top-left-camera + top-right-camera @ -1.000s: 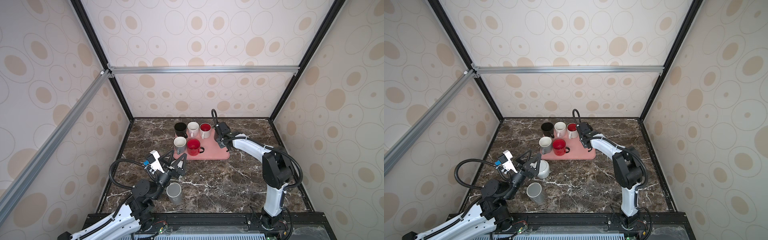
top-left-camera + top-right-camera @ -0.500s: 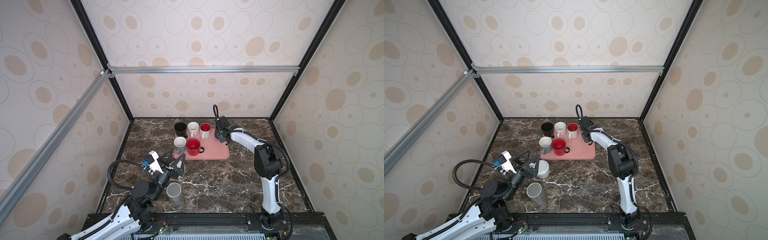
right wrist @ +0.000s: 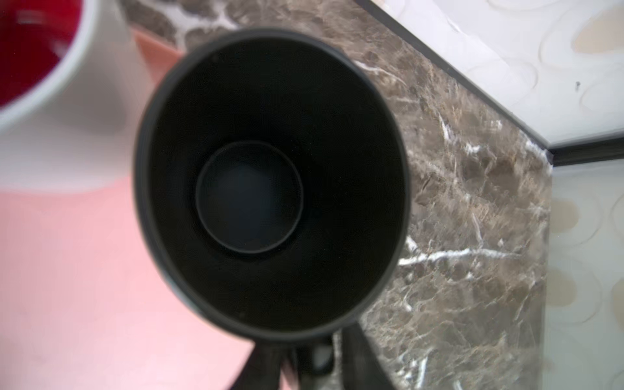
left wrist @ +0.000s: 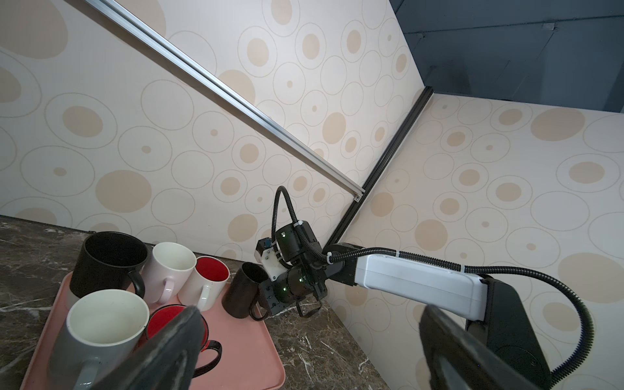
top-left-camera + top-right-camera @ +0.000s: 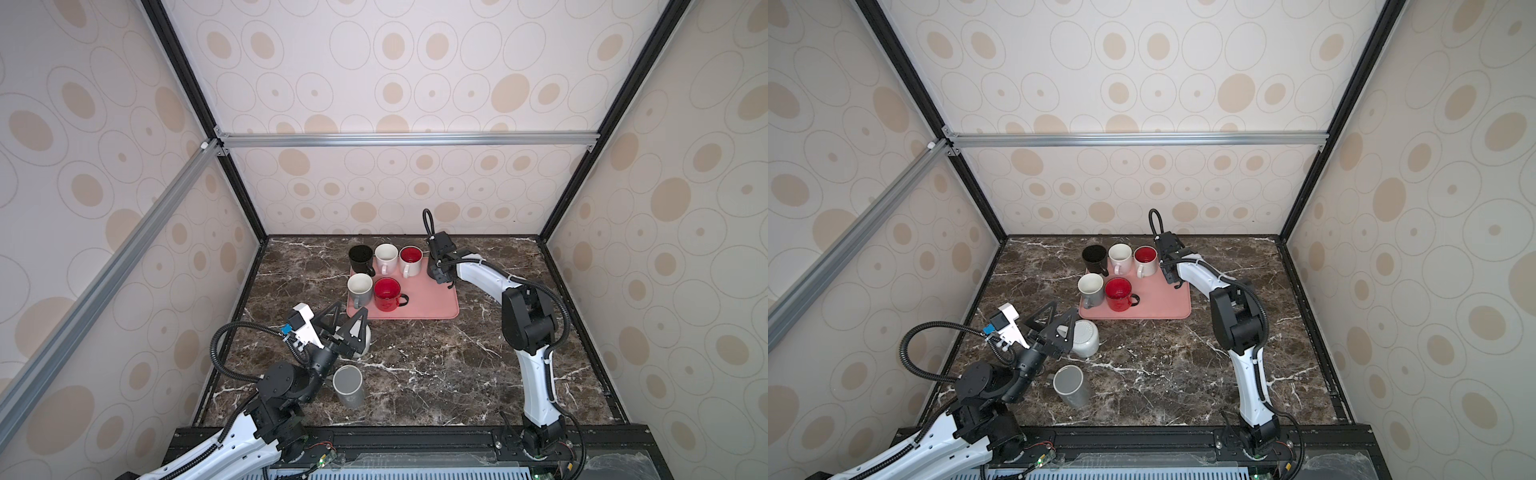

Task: Turn the mug right side up
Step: Place the mug on the tray, then move the mug to the center of the table.

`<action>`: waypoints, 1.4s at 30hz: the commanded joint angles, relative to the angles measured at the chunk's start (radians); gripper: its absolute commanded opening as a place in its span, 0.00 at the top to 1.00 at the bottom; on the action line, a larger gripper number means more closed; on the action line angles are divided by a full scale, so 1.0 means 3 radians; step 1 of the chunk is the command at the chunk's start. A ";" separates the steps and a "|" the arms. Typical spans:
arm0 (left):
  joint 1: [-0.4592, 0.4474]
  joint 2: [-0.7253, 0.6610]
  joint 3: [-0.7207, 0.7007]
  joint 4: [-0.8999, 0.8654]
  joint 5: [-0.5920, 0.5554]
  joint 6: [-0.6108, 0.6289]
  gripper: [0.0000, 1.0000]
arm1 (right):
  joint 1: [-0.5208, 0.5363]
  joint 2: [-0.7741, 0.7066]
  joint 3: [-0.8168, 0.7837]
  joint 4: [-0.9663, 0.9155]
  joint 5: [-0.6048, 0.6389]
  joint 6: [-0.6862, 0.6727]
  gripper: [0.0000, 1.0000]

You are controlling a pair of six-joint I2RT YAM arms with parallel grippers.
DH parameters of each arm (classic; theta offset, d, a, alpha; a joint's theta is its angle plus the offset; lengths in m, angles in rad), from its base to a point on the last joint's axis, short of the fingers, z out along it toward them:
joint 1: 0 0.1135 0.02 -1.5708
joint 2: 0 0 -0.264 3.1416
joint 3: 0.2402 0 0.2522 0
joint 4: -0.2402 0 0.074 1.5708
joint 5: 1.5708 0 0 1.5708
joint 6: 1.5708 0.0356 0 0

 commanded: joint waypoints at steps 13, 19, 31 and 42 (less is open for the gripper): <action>0.0013 -0.0067 -0.0013 -0.0096 -0.0127 0.0028 0.01 | 0.0000 -0.0855 -0.0471 0.0322 -0.0330 0.0388 0.26; 0.0013 0.0021 0.0035 -0.0117 -0.0120 0.0027 0.01 | 0.0105 -0.1409 -0.1047 0.0532 -0.0706 0.0704 0.25; 0.0013 0.0126 0.0184 -0.0424 -0.0120 0.0024 0.01 | 0.0494 -0.2598 -0.2295 0.1058 -0.1333 0.1057 0.23; 0.0013 0.0389 0.0301 -0.0955 -0.0156 -0.0118 0.01 | 0.1091 -0.3205 -0.3210 0.1570 -0.2049 0.1128 0.19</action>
